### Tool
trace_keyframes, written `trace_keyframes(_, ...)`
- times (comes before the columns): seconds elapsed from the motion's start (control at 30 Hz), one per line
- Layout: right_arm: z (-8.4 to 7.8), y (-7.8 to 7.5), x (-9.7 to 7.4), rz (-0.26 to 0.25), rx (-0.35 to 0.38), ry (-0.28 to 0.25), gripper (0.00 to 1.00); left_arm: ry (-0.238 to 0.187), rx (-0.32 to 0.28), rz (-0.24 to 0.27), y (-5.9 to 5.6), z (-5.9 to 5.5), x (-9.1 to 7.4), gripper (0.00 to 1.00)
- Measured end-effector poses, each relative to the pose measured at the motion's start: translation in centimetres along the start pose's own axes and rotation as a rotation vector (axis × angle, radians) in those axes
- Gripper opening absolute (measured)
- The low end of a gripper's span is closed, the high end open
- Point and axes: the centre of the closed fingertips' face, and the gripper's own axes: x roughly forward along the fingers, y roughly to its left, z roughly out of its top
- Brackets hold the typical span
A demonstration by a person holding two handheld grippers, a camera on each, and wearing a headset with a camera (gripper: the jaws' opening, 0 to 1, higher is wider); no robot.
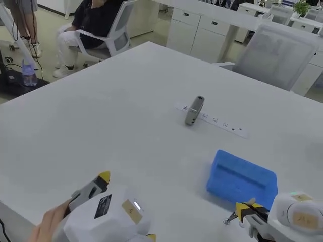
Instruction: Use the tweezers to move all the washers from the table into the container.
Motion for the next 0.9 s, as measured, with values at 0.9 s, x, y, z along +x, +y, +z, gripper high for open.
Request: trace_keyframes(0.9,0.2,-0.04,0.04,0.04,0.001,0.047,0.0,-0.042,-0.038,0.022,0.71,0.58,-0.37,0.85)
